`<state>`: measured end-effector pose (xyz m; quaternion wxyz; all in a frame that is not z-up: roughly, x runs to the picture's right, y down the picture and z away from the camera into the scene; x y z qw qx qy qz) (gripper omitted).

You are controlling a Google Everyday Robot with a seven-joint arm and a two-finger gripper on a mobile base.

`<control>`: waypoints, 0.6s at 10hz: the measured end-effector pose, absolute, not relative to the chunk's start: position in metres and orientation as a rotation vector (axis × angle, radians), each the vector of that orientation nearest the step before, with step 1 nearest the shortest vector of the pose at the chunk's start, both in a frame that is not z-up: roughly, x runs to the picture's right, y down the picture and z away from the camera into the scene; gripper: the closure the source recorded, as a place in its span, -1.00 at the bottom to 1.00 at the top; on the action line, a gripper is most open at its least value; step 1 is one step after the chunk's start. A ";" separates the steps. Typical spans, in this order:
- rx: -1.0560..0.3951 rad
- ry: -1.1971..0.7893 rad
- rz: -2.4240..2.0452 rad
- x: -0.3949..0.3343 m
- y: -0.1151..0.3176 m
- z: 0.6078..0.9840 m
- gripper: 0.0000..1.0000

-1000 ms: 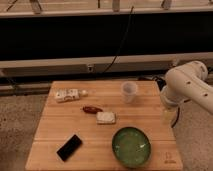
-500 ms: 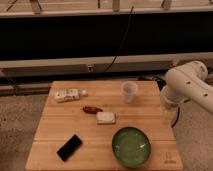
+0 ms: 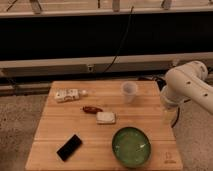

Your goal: Place the ceramic cup in the ceramic bowl

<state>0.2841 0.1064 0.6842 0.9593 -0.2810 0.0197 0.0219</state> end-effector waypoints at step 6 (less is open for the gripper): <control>-0.541 0.034 -0.002 0.275 0.084 0.699 -0.60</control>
